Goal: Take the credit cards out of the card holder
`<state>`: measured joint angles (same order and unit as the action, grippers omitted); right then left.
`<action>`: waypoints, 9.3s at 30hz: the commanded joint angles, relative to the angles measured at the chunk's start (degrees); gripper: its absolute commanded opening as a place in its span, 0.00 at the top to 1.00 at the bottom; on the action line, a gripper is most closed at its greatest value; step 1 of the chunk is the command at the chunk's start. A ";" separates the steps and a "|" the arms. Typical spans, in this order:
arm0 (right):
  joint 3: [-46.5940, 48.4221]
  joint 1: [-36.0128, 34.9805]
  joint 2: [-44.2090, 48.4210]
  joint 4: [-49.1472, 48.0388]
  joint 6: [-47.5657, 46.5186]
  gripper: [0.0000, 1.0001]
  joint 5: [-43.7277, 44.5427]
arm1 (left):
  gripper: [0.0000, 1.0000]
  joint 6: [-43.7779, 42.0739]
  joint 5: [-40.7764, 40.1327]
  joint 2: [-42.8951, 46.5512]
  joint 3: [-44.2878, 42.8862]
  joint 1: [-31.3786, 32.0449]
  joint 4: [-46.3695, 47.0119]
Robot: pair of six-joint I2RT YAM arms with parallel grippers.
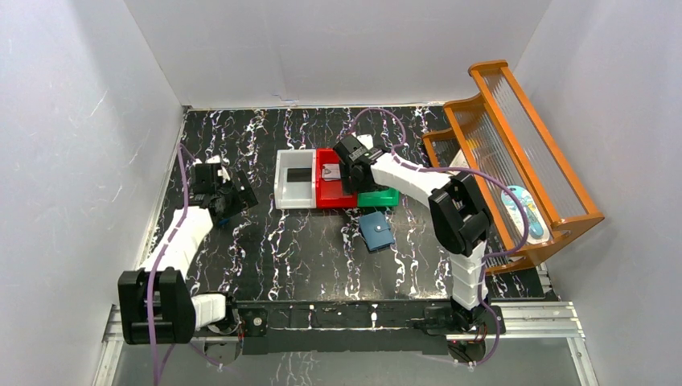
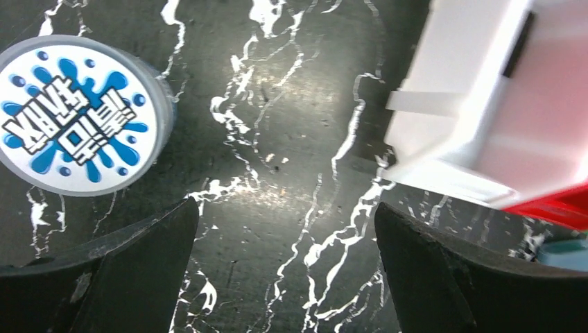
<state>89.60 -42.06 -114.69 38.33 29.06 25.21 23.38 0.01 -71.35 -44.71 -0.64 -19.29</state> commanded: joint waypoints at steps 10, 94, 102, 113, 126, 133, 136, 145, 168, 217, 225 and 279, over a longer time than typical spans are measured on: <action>-9.70 -0.66 17.05 -2.73 6.81 0.06 -2.01 | 0.02 -2.40 15.18 10.57 4.06 -0.20 3.42; -30.27 0.74 34.94 -3.93 14.37 0.03 -14.38 | 0.17 -5.43 35.82 -22.35 -13.22 6.33 12.26; -34.95 0.85 33.77 -5.60 14.31 0.09 -14.13 | 0.20 -5.62 35.85 -17.62 -9.20 7.93 11.02; -32.88 0.69 26.03 -8.76 7.76 0.19 -14.92 | 0.25 -4.77 35.43 -13.96 -3.29 13.29 11.04; -41.52 -5.01 29.44 -13.73 12.41 0.50 -20.94 | 0.14 -3.06 19.24 -4.56 -0.53 13.24 7.41; -38.13 -10.12 33.15 -13.36 11.17 0.47 -22.14 | 0.13 -1.72 16.51 -1.97 -0.68 13.29 5.08; -35.28 -8.89 38.42 -13.12 8.80 0.33 -16.67 | 0.13 -0.37 15.86 0.83 0.54 13.29 4.85; -36.07 4.05 34.96 -12.59 18.20 0.23 -21.84 | 0.13 3.34 21.40 7.31 5.90 13.35 7.13; -32.50 -9.43 18.87 -13.60 22.11 0.40 -20.93 | 0.14 1.76 22.50 8.34 7.48 13.32 6.38; 4.34 -6.72 -0.40 -14.97 6.84 0.16 -28.90 | 0.11 9.20 18.47 16.30 11.99 13.29 1.69; 7.01 -7.08 4.16 -4.30 4.78 0.13 -16.50 | 0.02 10.82 17.99 16.67 12.48 13.32 2.15; -16.76 -26.04 8.35 3.50 29.86 0.58 -7.81 | 0.20 19.13 30.62 17.32 20.32 17.11 6.85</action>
<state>75.09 -68.64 -106.50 43.53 58.43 17.82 43.03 28.58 -54.17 -22.13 14.35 -13.19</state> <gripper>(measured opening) 0.455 0.823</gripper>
